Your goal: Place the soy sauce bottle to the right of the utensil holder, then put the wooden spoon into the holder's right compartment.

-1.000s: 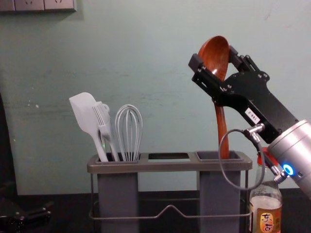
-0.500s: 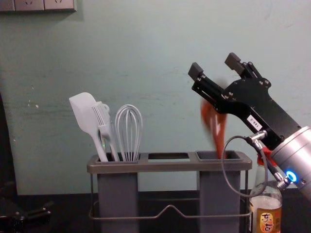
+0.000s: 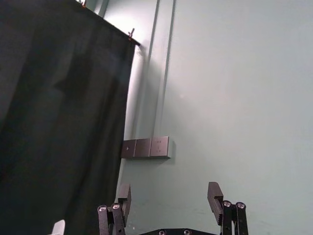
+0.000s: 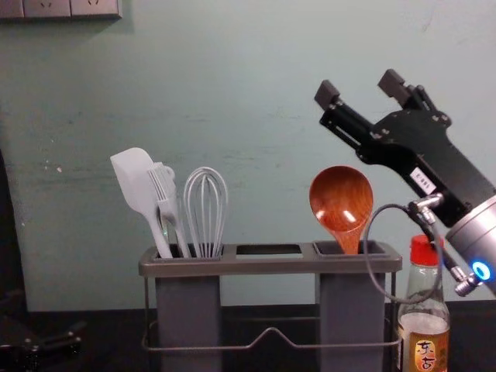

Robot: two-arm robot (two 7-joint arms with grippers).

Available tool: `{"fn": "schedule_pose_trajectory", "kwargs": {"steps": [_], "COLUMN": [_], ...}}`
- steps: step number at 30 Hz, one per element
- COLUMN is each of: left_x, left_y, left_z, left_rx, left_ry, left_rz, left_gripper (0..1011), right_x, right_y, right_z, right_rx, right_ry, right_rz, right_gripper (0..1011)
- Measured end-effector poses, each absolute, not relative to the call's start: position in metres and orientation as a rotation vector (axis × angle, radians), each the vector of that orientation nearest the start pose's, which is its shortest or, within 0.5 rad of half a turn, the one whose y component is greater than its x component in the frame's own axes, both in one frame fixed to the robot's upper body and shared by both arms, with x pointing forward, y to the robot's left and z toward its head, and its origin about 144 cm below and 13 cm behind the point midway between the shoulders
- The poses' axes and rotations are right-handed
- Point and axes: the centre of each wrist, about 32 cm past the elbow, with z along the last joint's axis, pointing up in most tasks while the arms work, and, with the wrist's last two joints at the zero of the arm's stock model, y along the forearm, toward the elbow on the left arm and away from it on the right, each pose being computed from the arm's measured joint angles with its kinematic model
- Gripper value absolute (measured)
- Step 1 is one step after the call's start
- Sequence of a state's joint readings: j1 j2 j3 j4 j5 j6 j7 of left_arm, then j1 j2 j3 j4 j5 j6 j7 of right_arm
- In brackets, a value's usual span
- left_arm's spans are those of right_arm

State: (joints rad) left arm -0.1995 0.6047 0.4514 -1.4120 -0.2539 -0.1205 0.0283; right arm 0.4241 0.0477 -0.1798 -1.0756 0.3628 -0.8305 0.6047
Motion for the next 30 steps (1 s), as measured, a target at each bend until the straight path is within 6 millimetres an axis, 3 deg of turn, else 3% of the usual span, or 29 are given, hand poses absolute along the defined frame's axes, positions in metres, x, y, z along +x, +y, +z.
{"fn": "schedule_pose_trajectory", "kwargs": {"steps": [22, 30], "left_x": [0.489, 0.489], "left_y": [0.31, 0.31], "left_z": [1.14, 1.14], "left_rx": [0.304, 0.304], "left_ry": [-0.285, -0.285], "left_rz": [1.248, 1.248], "left_gripper": [1005, 1005], "right_x": [0.547, 0.549], "right_y": [-0.228, -0.253], "right_z": [1.163, 1.16], "right_rx": [0.607, 0.608], "right_ry": [-0.554, -0.593], "right_rz": [-0.915, -1.009], "right_gripper": [1003, 1003]}}
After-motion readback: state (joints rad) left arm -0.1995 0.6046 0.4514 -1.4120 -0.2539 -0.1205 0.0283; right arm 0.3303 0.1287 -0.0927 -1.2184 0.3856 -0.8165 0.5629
